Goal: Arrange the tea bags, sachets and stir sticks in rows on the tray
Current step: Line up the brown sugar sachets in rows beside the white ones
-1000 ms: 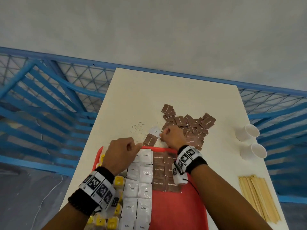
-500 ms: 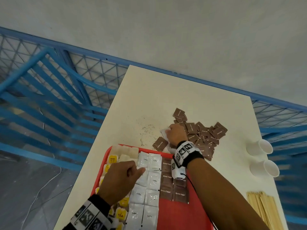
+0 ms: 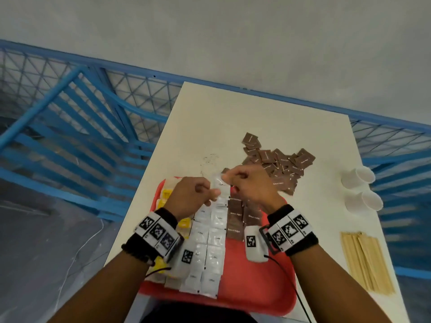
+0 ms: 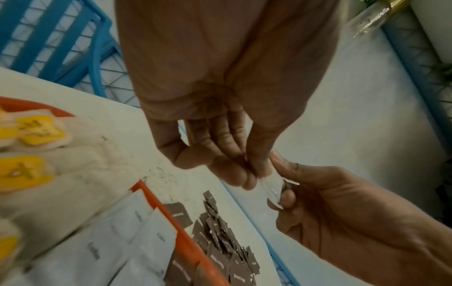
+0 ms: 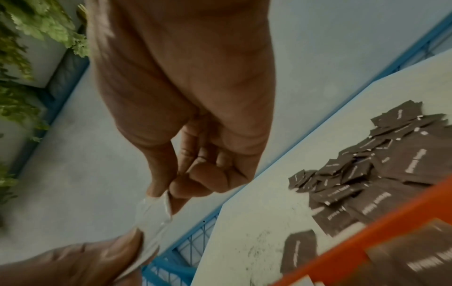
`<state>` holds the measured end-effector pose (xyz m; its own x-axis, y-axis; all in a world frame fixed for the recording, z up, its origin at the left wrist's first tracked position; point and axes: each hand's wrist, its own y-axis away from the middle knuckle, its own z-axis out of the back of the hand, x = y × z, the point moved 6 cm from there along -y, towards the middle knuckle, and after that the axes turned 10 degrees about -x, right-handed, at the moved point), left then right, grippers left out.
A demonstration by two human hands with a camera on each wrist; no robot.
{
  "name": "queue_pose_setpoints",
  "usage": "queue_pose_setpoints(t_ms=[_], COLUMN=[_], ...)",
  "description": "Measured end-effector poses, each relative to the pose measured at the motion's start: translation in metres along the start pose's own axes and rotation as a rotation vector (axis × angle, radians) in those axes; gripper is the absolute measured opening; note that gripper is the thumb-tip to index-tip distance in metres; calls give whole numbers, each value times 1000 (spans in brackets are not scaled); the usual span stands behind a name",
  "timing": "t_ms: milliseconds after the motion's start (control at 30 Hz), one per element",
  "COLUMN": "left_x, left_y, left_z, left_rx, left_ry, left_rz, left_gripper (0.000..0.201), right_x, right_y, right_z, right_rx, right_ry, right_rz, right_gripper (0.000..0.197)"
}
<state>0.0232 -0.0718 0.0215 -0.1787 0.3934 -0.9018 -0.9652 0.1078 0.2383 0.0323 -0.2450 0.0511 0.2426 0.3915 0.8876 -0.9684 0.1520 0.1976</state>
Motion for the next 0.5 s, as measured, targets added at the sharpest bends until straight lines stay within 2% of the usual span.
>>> queue_pose_setpoints(t_ms=[133, 233, 333, 400, 500], left_x=[22, 54, 85, 99, 115], left_y=[29, 56, 84, 98, 109], left_z=[1, 3, 10, 8, -4], left_rx=[37, 90, 60, 80, 124], left_ry=[24, -85, -268, -398, -483], left_rz=[56, 79, 68, 11, -9], left_gripper=[21, 7, 8, 12, 13], right_x=[-28, -59, -88, -102, -113], right_y=[28, 46, 73, 93, 110], right_z=[-15, -17, -32, -46, -63], right_rx=[49, 64, 265, 382, 429], right_ry=[-24, 125, 252, 318, 354], right_rz=[-58, -32, -54, -56, -24], right_gripper=[13, 6, 8, 12, 18])
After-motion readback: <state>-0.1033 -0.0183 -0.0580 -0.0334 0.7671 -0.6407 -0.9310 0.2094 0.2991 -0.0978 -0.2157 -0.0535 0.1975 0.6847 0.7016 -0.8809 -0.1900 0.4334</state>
